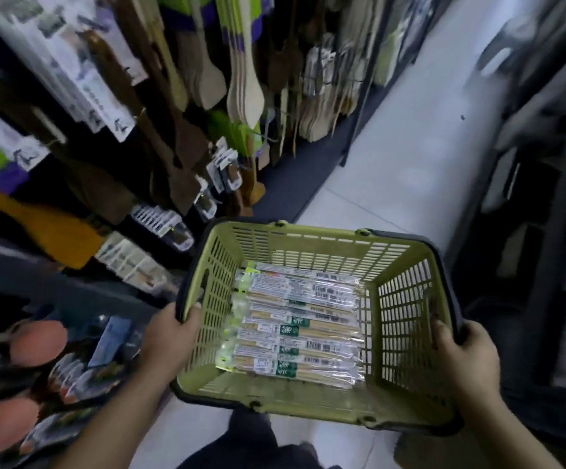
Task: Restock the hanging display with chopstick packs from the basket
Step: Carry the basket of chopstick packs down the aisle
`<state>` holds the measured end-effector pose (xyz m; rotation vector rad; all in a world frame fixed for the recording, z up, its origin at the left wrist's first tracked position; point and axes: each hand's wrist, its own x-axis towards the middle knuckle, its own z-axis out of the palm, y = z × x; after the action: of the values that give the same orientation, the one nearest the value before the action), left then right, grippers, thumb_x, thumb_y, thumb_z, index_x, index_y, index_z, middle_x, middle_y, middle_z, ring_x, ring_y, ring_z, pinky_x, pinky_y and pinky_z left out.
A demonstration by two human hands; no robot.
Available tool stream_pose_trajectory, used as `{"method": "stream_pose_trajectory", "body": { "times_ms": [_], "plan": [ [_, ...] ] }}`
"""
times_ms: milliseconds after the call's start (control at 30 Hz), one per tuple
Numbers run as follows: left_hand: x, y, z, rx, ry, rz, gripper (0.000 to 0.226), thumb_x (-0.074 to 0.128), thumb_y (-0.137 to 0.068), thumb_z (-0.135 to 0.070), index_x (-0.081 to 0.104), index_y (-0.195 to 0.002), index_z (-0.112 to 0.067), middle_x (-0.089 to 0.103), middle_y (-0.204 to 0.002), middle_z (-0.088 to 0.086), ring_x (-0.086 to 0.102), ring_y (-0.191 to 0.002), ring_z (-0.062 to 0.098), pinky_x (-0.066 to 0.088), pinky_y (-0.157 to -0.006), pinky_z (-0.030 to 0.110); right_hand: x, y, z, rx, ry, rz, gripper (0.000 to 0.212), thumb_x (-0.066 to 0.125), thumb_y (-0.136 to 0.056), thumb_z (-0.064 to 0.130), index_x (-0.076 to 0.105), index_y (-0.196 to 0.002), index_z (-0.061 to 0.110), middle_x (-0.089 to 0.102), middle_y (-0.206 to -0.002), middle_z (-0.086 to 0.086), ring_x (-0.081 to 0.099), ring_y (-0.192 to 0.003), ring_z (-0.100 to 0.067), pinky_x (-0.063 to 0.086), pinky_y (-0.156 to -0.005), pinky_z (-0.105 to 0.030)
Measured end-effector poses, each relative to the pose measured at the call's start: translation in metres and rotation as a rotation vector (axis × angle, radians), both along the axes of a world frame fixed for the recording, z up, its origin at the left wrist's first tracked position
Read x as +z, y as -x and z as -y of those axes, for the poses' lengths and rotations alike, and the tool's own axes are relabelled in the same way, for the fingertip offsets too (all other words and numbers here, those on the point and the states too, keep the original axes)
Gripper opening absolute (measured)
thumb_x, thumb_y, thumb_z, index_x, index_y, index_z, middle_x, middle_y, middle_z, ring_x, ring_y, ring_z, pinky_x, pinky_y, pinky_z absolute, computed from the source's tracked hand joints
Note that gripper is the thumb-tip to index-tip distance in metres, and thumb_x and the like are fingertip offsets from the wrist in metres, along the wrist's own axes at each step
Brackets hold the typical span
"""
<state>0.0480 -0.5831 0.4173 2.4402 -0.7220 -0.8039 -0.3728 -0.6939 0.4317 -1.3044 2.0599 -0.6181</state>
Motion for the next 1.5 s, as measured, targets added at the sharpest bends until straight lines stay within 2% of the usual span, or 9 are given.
{"method": "stream_pose_trajectory", "body": {
  "times_ms": [167, 367, 567, 667, 800, 967, 1067, 1167, 1500],
  "plan": [
    [-0.004, -0.008, 0.128, -0.140, 0.031, -0.056, 0.026, 0.064, -0.097, -0.035, 0.061, -0.073, -0.023, 0.066, -0.069, -0.003, 0.064, -0.068, 0.026, 0.050, -0.062, 0.034, 0.001, 0.010, 0.061, -0.165, 0.022, -0.016, 0.013, 0.063, -0.097, 0.038, 0.060, -0.097, 0.025, 0.067, -0.084, 0.003, 0.065, -0.075, -0.018, 0.048, -0.059, -0.032],
    [0.000, 0.010, 0.275, -0.285, 0.040, -0.098, 0.026, 0.062, -0.099, -0.037, 0.066, -0.082, -0.018, 0.071, -0.072, 0.004, 0.069, -0.064, 0.027, 0.058, -0.059, 0.040, 0.003, 0.038, 0.154, -0.314, 0.066, -0.038, 0.018, 0.065, -0.094, 0.040, 0.063, -0.102, 0.024, 0.066, -0.085, 0.008, 0.062, -0.076, -0.015, 0.046, -0.063, -0.033],
    [-0.010, 0.055, 0.429, -0.341, 0.068, -0.080, 0.024, 0.064, -0.099, -0.033, 0.066, -0.080, -0.019, 0.069, -0.072, 0.000, 0.066, -0.068, 0.023, 0.046, -0.055, 0.029, -0.007, 0.083, 0.282, -0.399, 0.063, -0.032, 0.017, 0.069, -0.092, 0.037, 0.063, -0.097, 0.022, 0.064, -0.079, 0.009, 0.062, -0.073, -0.020, 0.040, -0.058, -0.028],
    [-0.011, 0.081, 0.503, -0.341, 0.045, -0.057, 0.024, 0.063, -0.099, -0.038, 0.068, -0.094, -0.015, 0.070, -0.080, 0.002, 0.066, -0.074, 0.027, 0.048, -0.060, 0.035, -0.010, 0.108, 0.352, -0.412, 0.030, -0.032, 0.026, 0.068, -0.093, 0.037, 0.064, -0.105, 0.014, 0.067, -0.086, -0.004, 0.062, -0.079, -0.028, 0.044, -0.066, -0.034],
    [-0.007, 0.112, 0.602, -0.354, 0.050, -0.037, 0.035, 0.063, -0.099, -0.039, 0.069, -0.113, -0.008, 0.073, -0.101, 0.011, 0.068, -0.091, 0.035, 0.053, -0.074, 0.041, -0.003, 0.133, 0.444, -0.432, 0.030, -0.032, 0.026, 0.067, -0.094, 0.038, 0.061, -0.108, 0.016, 0.065, -0.089, -0.003, 0.061, -0.081, -0.027, 0.044, -0.070, -0.035],
    [-0.004, 0.138, 0.716, -0.381, 0.067, -0.029, 0.022, 0.062, -0.099, -0.038, 0.069, -0.093, -0.018, 0.072, -0.086, 0.007, 0.067, -0.081, 0.034, 0.057, -0.073, 0.045, 0.001, 0.159, 0.560, -0.432, 0.036, -0.027, 0.019, 0.067, -0.092, 0.038, 0.057, -0.100, 0.023, 0.063, -0.082, 0.005, 0.060, -0.073, -0.017, 0.043, -0.067, -0.034],
    [-0.012, 0.149, 0.796, -0.398, 0.088, 0.009, 0.019, 0.065, -0.098, -0.032, 0.066, -0.085, -0.019, 0.066, -0.073, 0.001, 0.064, -0.072, 0.033, 0.048, -0.063, 0.037, -0.006, 0.172, 0.636, -0.420, 0.029, -0.037, 0.017, 0.068, -0.091, 0.037, 0.058, -0.093, 0.024, 0.064, -0.079, 0.005, 0.059, -0.070, -0.014, 0.041, -0.064, -0.033],
    [-0.018, 0.160, 0.880, -0.388, 0.086, 0.006, 0.025, 0.066, -0.098, -0.030, 0.061, -0.077, -0.016, 0.060, -0.063, -0.003, 0.057, -0.057, 0.018, 0.040, -0.052, 0.025, -0.013, 0.181, 0.712, -0.417, 0.009, -0.036, 0.015, 0.067, -0.092, 0.038, 0.059, -0.093, 0.025, 0.066, -0.081, 0.004, 0.061, -0.071, -0.017, 0.042, -0.060, -0.031],
    [-0.013, 0.207, 1.130, -0.412, 0.068, -0.039, 0.028, 0.062, -0.097, -0.041, 0.064, -0.079, -0.020, 0.067, -0.067, 0.004, 0.063, -0.061, 0.022, 0.048, -0.055, 0.031, -0.005, 0.227, 0.955, -0.435, 0.005, -0.077, 0.025, 0.066, -0.093, 0.041, 0.061, -0.101, 0.017, 0.064, -0.081, 0.003, 0.059, -0.069, -0.013, 0.038, -0.055, -0.027]
  ]
}}
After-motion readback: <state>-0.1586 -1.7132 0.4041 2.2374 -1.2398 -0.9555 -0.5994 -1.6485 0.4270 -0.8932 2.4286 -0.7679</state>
